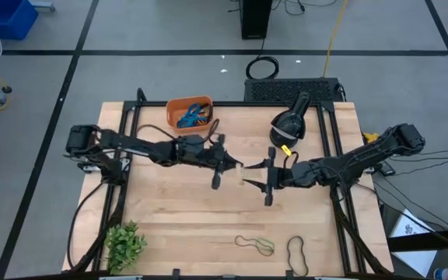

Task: Pick and place rubber bands into bin
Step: Put the white rubber band into the orange container

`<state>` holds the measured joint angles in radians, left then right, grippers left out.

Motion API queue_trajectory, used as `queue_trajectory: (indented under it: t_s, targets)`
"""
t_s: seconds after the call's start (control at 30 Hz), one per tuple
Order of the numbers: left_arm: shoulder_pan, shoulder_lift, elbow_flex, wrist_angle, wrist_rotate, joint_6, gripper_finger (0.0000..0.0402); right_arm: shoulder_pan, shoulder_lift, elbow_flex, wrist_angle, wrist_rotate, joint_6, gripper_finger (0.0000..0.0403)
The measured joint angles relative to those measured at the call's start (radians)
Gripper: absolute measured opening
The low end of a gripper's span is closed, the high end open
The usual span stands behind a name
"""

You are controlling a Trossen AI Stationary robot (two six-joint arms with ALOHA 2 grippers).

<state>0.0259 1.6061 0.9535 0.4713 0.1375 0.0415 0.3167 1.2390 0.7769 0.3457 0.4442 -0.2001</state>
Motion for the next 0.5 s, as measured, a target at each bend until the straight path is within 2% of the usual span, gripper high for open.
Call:
queue_trajectory:
  t_s: [0.13,0.33,0.4,0.5]
  targets:
    - [0.024,-0.119,0.0,-0.205,-0.17,0.015,0.001,0.04,-0.03,0.0,-0.093,-0.001,0.033,0.019]
    - [0.083,-0.264,0.0,-0.456,-0.569,0.105,0.0009,0.099,-0.037,0.001,-0.21,-0.027,0.203,0.0196]
    - [0.118,-0.286,0.0,-0.47,-0.645,0.123,0.0012,0.113,-0.037,0.001,-0.235,-0.083,0.251,0.0196]
    - [0.187,-0.3,0.0,-0.477,-0.68,0.15,0.0007,0.13,-0.037,0.001,-0.256,-0.185,0.296,0.0196]
